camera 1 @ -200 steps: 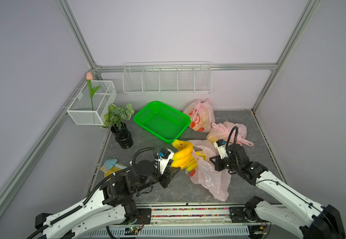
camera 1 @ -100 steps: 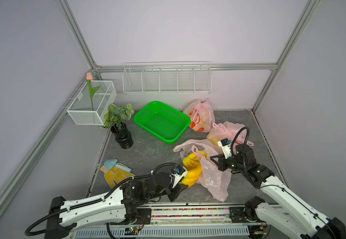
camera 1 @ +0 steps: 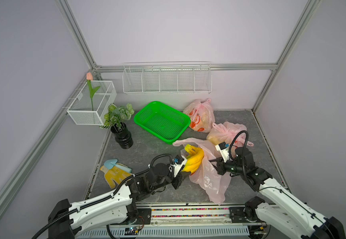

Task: Place the banana into a plastic bag & tie a knot
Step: Place the banana into the plastic bag.

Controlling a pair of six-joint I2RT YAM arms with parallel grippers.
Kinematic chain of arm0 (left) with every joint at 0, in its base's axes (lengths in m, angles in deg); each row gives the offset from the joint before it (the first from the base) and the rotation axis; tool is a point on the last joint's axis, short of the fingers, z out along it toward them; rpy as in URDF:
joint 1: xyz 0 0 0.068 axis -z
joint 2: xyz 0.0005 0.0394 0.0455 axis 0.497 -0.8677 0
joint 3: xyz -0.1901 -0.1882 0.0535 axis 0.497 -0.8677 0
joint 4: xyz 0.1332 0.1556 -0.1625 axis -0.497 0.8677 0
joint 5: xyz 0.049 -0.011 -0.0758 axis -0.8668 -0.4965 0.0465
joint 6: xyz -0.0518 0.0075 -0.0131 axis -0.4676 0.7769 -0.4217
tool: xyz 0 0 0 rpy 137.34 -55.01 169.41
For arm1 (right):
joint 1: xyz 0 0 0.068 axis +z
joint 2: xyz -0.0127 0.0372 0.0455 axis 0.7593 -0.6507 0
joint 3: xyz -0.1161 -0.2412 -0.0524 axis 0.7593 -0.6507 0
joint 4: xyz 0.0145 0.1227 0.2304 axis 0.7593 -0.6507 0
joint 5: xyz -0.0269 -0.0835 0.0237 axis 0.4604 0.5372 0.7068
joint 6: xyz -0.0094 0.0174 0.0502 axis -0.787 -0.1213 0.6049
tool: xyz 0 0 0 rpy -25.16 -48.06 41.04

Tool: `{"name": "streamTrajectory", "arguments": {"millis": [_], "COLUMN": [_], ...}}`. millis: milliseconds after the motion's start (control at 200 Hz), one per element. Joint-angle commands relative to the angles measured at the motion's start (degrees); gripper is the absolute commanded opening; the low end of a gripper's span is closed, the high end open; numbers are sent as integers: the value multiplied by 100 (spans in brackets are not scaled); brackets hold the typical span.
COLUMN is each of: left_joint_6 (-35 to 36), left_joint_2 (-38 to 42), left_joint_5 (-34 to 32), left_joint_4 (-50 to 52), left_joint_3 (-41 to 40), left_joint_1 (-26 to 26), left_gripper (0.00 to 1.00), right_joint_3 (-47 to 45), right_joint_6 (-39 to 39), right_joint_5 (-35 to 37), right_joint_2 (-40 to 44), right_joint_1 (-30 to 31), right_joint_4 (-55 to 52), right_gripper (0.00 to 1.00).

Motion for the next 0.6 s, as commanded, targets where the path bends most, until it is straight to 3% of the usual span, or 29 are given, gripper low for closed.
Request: {"name": "streamTrajectory", "arguments": {"millis": [0,265,455,595], "left_joint_6": [200,70,-19,173], "left_joint_2": [-165,-1152,-2104,-2668], "left_joint_5": [667,1419,1850,1725], "left_joint_4": [-887,-2364,-2721,-2230], "left_joint_3": [-10,-53,248,583], "left_joint_1": [-82,-537,-943,-1026], "left_gripper": [14,14,14,14], "right_joint_3": [-33,-37,-49,-81], "right_joint_6": [70,106,90,89], "right_joint_5": [-47,-143,-124,-31], "right_joint_2": [114,56,94,149], "right_joint_1": [-1,-14,-22,-71], "right_joint_4": [139,284,244,223], "right_gripper": [7,7,7,7]}}
